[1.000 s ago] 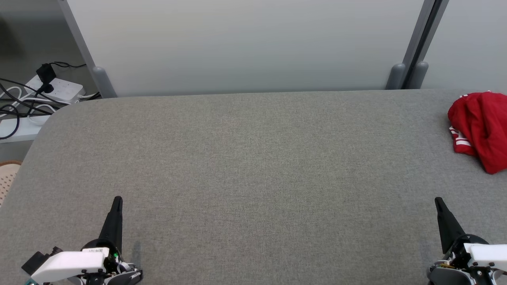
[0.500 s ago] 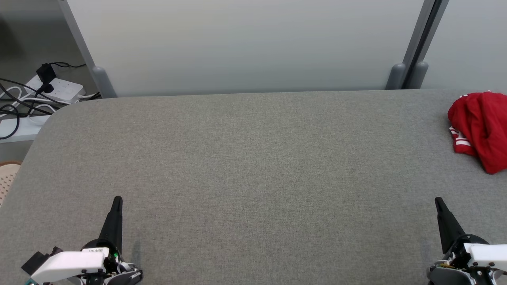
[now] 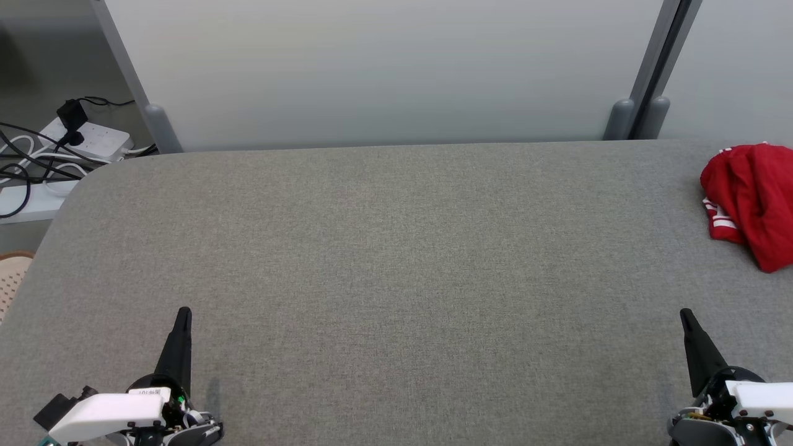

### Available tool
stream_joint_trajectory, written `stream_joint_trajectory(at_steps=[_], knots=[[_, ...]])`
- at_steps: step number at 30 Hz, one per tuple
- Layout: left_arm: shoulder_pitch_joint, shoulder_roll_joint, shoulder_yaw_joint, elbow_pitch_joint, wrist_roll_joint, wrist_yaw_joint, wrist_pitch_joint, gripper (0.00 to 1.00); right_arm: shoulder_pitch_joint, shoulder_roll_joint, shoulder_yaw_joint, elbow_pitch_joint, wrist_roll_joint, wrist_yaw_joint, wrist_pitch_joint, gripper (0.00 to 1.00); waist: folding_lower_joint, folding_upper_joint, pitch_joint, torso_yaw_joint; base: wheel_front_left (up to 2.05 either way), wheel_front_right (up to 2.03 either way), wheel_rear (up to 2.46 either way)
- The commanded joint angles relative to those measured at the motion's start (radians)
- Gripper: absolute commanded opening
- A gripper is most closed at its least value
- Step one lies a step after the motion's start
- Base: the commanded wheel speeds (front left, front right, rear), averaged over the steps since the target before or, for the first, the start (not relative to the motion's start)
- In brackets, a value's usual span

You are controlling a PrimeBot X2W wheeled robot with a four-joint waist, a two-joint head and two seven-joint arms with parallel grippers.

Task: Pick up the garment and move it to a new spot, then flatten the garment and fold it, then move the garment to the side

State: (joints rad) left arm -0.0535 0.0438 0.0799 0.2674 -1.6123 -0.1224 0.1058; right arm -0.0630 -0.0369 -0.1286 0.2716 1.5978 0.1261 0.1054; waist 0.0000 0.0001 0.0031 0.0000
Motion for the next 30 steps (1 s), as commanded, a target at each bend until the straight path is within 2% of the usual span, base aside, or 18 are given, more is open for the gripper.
stream_joint_trajectory(at_steps=[1, 30], knots=[[-0.054, 0.007, 0.033, -0.022, 0.003, -0.008, 0.007, 0.0, -0.045, -0.014, 0.014, -0.027, 0.01, 0.005, 0.008, 0.0, 0.0, -0.0001, 0.0, 0.0, 0.0, 0.0, 0.0], [-0.054, 0.007, 0.034, -0.022, 0.004, -0.008, 0.008, 0.0, -0.045, -0.013, 0.014, -0.027, 0.01, 0.005, 0.009, 0.0, 0.0, -0.0001, 0.0, 0.0, 0.0, 0.0, 0.0]])
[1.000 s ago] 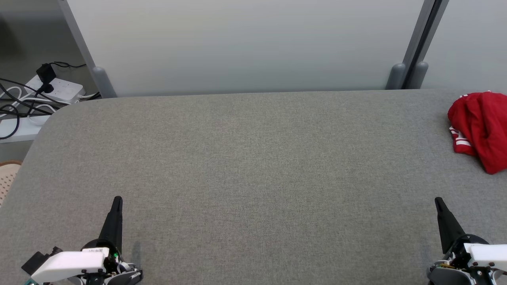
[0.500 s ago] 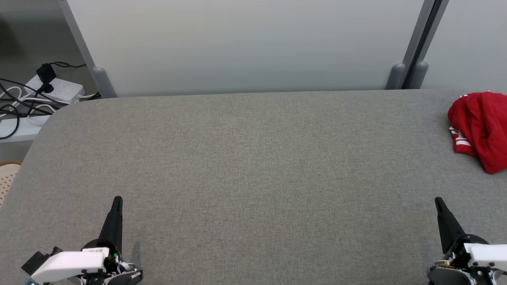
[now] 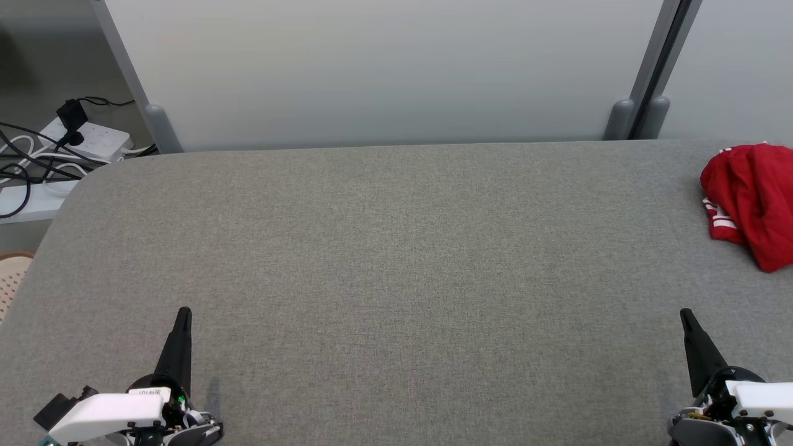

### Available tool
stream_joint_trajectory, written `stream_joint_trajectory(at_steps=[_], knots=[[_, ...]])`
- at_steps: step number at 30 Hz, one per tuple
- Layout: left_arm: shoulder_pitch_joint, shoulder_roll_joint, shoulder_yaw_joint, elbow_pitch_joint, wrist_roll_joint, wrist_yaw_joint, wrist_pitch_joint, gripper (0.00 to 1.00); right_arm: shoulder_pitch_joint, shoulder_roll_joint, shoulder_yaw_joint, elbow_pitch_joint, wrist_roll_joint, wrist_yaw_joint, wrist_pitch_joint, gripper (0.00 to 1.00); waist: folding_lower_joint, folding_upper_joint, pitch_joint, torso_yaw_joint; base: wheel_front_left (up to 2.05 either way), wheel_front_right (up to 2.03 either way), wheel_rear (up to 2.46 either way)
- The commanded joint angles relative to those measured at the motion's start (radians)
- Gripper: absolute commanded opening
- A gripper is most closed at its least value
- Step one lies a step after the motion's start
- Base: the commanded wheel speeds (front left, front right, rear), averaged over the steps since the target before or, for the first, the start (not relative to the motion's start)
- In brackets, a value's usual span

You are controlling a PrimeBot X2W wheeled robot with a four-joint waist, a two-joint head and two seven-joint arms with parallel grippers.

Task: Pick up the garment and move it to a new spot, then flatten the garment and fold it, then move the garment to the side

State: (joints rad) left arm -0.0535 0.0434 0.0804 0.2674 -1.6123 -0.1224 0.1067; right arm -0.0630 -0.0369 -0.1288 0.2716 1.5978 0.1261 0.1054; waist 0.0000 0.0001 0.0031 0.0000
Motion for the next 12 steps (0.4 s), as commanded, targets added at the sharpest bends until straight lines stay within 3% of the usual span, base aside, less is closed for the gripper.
stream_joint_trajectory(at_steps=[1, 12], knots=[[-0.054, 0.007, 0.034, -0.022, 0.004, -0.008, 0.007, 0.0, -0.045, -0.013, 0.014, -0.027, 0.01, 0.005, 0.009, 0.0, 0.0, -0.0001, 0.0, 0.0, 0.0, 0.0, 0.0], [-0.055, 0.007, 0.034, -0.022, 0.004, -0.008, 0.007, 0.0, -0.045, -0.013, 0.014, -0.027, 0.01, 0.005, 0.009, 0.0, 0.0, -0.0001, 0.0, 0.0, 0.0, 0.0, 0.0]])
